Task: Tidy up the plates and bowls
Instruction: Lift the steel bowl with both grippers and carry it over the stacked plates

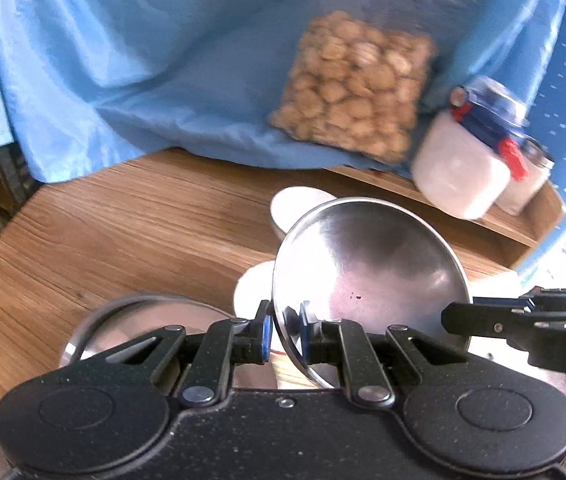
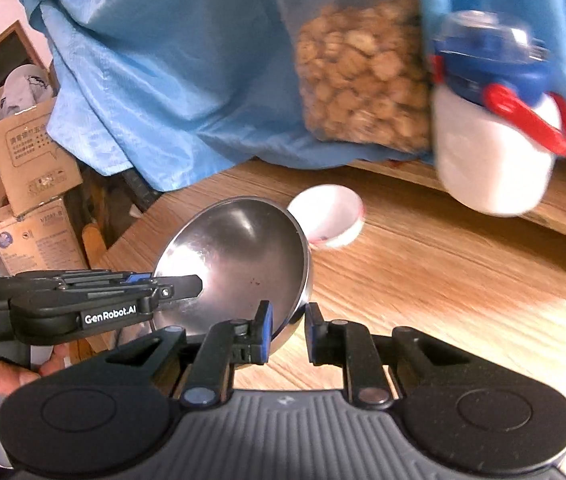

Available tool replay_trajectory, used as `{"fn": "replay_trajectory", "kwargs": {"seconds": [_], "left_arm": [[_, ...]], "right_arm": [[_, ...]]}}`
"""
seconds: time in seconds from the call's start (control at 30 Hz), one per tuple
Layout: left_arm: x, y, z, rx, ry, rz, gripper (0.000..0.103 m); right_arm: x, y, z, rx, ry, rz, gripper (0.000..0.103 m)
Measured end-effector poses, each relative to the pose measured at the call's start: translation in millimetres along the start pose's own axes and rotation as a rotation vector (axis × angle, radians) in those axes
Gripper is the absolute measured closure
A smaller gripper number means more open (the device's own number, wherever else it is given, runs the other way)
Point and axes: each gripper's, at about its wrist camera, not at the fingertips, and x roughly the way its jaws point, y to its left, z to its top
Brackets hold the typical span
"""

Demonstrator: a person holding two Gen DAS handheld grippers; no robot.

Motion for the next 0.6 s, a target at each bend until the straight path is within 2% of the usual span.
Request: {"fn": "replay_trajectory", "kwargs": {"seconds": [0.27,0.6], "left_arm": [[1,-47,-16,0.063,0.017,-0.073,0.089],[22,-78,-39,0.151,0.1,-0.12,0.089]], "right_arm": [[-45,-28,-46,0.073,-0.016,-0.052,0.082],[-50,-60,-75,0.154,0.049,-0.084,0.082]]}}
